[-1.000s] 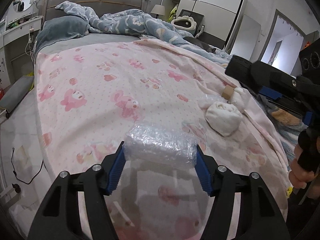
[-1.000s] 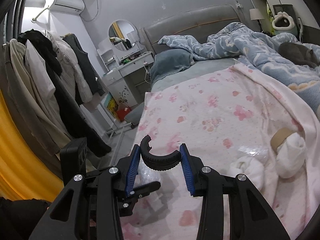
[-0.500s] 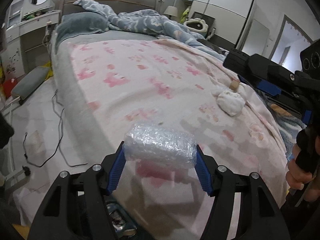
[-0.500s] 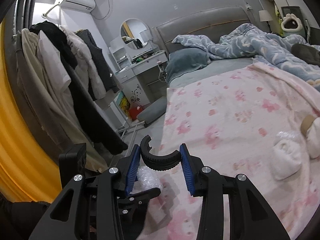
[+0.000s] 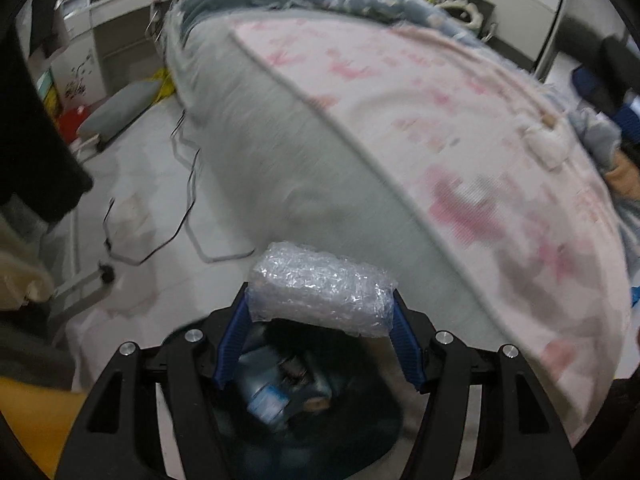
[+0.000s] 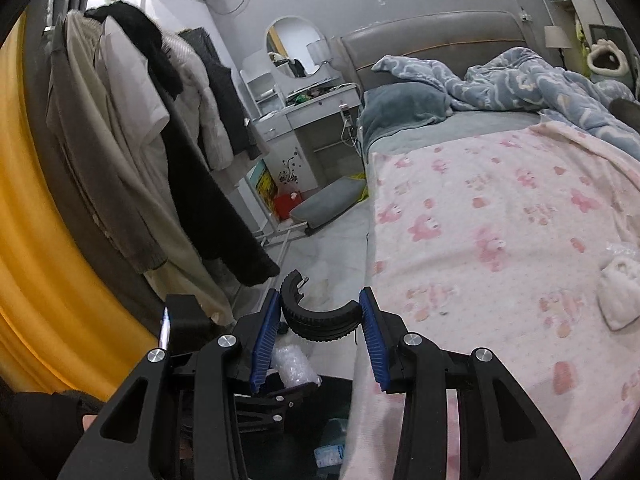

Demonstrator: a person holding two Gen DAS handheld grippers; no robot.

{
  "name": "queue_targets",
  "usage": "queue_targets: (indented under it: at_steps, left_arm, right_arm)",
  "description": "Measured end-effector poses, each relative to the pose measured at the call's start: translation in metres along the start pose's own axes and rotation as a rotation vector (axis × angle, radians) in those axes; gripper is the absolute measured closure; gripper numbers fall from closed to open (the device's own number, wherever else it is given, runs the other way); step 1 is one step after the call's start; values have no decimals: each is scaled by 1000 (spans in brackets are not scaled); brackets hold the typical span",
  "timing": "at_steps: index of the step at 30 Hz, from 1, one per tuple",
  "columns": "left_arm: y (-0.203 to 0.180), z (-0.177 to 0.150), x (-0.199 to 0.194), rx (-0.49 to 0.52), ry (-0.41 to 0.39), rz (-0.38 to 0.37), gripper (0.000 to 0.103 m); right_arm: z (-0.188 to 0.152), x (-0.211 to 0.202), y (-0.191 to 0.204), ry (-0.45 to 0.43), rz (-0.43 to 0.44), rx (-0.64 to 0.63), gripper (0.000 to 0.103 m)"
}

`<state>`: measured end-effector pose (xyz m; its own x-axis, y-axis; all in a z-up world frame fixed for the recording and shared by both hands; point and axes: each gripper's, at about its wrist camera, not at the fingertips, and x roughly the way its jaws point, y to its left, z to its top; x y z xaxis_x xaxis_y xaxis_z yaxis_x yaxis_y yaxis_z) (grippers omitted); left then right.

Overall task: Collect trash
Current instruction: 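Carry the bubble-wrapped item to the bin with the left tool while the right tool follows, then open the left tool to drop the bubble-wrapped item into the bin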

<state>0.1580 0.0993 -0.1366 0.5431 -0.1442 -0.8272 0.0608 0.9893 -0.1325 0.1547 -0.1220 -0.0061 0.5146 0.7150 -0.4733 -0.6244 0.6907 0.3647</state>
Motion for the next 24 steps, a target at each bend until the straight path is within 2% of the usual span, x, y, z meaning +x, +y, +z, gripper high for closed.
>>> queue_targets:
  at_steps: [5,17,24]
  left_arm:
    - [17,-18,9,-22,77,34,36]
    - [44,-64,30,-64,277,39,36]
    - [50,-79,35,-67,351,36,34]
  right_arm:
    - [-9,13,17,30,4,-19,62]
    - [-25,38,46,93,7,-52,62]
    - [-35,58,57,159,-7,-66,62]
